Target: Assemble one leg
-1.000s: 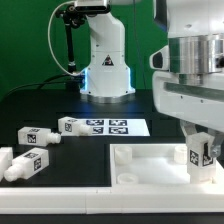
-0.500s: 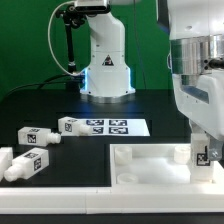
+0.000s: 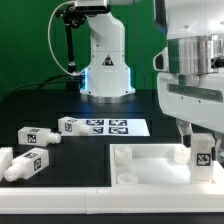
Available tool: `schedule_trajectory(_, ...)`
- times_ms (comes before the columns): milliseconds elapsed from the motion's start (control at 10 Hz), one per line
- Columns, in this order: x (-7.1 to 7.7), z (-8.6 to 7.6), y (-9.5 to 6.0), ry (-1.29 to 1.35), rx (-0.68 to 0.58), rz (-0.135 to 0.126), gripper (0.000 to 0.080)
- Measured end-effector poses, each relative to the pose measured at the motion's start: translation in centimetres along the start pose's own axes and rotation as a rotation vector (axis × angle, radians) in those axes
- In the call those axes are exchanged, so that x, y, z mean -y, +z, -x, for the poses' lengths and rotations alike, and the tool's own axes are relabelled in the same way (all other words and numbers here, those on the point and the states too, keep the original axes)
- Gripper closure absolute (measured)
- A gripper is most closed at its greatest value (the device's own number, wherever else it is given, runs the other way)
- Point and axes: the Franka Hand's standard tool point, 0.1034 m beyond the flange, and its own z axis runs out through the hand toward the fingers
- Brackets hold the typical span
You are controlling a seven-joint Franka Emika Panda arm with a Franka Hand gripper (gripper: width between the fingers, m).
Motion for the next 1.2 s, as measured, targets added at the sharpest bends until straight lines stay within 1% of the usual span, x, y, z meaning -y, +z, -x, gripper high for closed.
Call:
schedule_trajectory(600, 0.0, 0.0, 0.0, 0.0, 0.0, 0.0, 0.015)
schedule_trajectory(700, 0.1, -0.3, 0.0, -0.231, -0.003, -0.004, 0.015)
schedule_trajectory(800, 0.0, 0.3, 0.0, -0.329, -0.002, 0.01, 0.015)
schedule_trajectory(900, 0.1, 0.7, 0.0, -0.541, -0.01, 0.012, 0.015)
schedule_trajectory(1100, 0.0, 0.8, 0.1, -0.852, -0.004, 0.016, 0.015)
schedule_trajectory(1200, 0.0, 0.7, 0.1, -0.888, -0.007, 0.018, 0.015)
